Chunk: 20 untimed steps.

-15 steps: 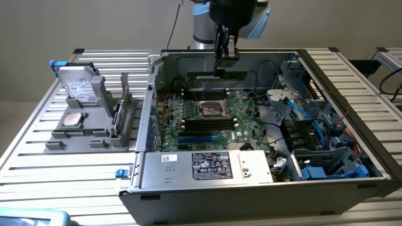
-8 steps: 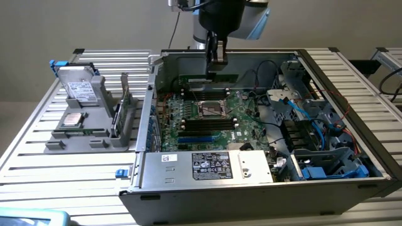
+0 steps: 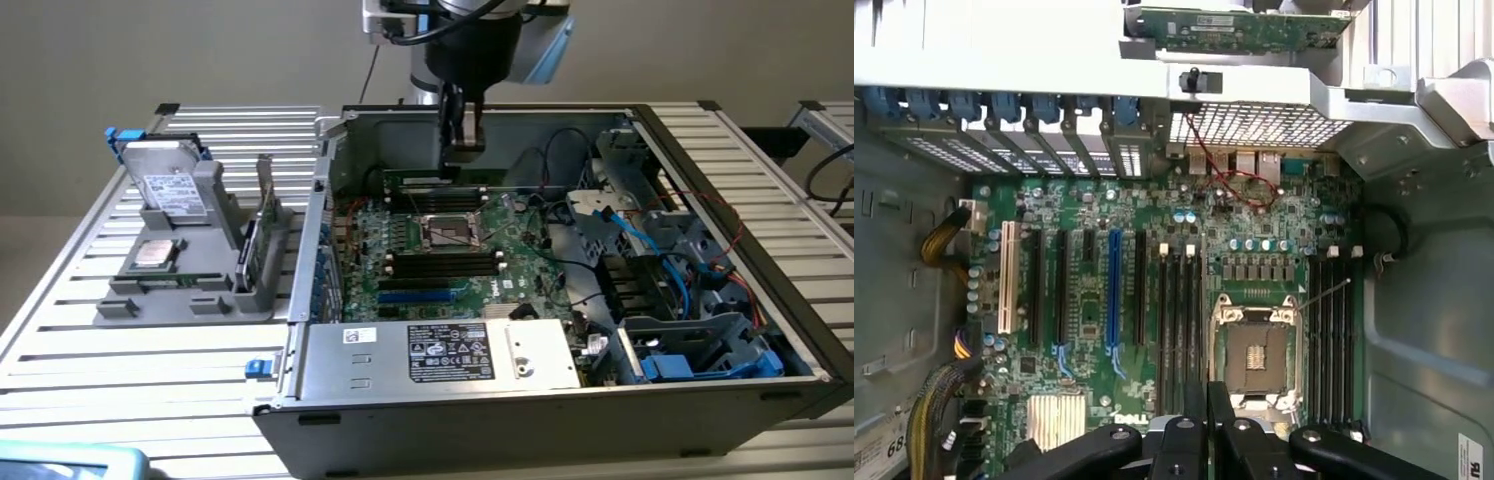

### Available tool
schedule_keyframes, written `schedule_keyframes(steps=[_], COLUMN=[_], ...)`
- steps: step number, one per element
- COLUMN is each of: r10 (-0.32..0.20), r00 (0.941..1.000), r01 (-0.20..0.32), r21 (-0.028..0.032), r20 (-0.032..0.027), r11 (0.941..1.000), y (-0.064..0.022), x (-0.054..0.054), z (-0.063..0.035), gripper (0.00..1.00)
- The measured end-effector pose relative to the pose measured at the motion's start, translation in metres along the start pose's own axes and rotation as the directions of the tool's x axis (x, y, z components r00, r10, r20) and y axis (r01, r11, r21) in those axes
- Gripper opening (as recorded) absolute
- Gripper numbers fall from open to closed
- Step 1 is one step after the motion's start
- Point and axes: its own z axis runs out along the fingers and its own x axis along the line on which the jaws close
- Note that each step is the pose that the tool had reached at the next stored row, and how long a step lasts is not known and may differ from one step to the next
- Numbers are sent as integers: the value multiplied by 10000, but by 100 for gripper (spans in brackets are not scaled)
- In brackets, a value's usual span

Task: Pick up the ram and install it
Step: 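Pick up the ram and move it above insertion slot, then insert the ram into the slot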

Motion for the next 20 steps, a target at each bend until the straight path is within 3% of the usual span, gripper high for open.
schedule_keyframes(steps=[4,8,10,20], r10=[0,0,1,2], r00=[10000,10000,10000,10000], r01=[0,0,-1,-2], r21=[2,0,0,1], r20=[2,-3,-39,-43], r11=[10000,10000,10000,10000], y=[-144,-144,-144,-144], x=[5,5,5,6], z=[64,66,66,67], gripper=[13,13,13,13])
